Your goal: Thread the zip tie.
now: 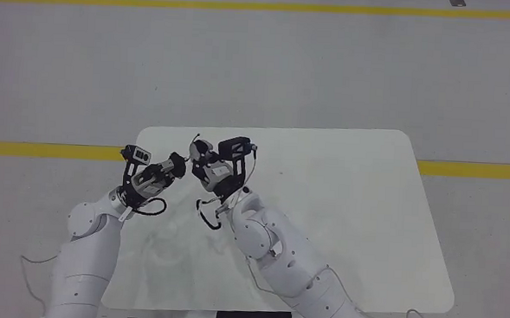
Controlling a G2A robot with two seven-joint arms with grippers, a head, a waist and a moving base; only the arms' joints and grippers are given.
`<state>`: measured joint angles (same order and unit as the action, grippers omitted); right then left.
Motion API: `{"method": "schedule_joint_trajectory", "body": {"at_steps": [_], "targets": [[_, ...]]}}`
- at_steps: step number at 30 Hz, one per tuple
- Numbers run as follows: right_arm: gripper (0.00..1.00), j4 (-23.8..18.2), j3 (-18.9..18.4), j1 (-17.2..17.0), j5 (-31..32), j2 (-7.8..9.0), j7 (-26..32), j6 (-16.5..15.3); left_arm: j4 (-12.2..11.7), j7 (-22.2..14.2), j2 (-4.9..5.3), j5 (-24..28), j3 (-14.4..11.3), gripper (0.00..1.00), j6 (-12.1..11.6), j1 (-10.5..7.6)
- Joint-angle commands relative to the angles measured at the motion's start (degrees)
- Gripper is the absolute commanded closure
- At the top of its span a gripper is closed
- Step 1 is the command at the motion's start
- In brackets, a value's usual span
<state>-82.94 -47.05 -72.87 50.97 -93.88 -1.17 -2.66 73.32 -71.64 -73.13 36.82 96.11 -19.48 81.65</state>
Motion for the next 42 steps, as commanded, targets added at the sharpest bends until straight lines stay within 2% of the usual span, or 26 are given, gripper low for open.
{"method": "schedule_joint_trajectory", "body": {"at_steps": [1, 30, 31, 32, 33, 42], "targets": [[1.0, 0.3, 0.1, 0.0, -0.1, -0.05, 0.2, 0.1, 0.0, 0.0, 0.0, 0.0, 0.0, 1.0, 0.0, 0.0], [1.0, 0.2, -0.2, -0.1, 1.2, 0.05, 1.9, 0.9, 0.0, 0.0, 0.0, 0.0, 0.0, 1.0, 0.0, 0.0], [0.78, 0.1, -0.3, -0.2, 1.2, 0.06, 1.8, 0.8, 0.0, 0.0, 0.0, 0.0, 0.0, 1.0, 0.0, 0.0], [0.48, 0.0, -0.3, -0.2, 1.4, 0.08, 1.8, 0.8, 0.0, 0.0, 0.0, 0.0, 0.0, 1.0, 0.0, 0.0], [0.0, -0.1, -0.4, -0.2, 1.6, 0.11, 1.6, 0.8, 0.0, 0.0, 0.0, 0.0, 0.0, 1.0, 0.0, 0.0], [0.0, -1.9, -1.4, -0.8, 3.5, 0.45, 0.4, 0.9, 0.0, 0.0, 0.0, 0.0, 0.0, 1.0, 0.0, 0.0]]}}
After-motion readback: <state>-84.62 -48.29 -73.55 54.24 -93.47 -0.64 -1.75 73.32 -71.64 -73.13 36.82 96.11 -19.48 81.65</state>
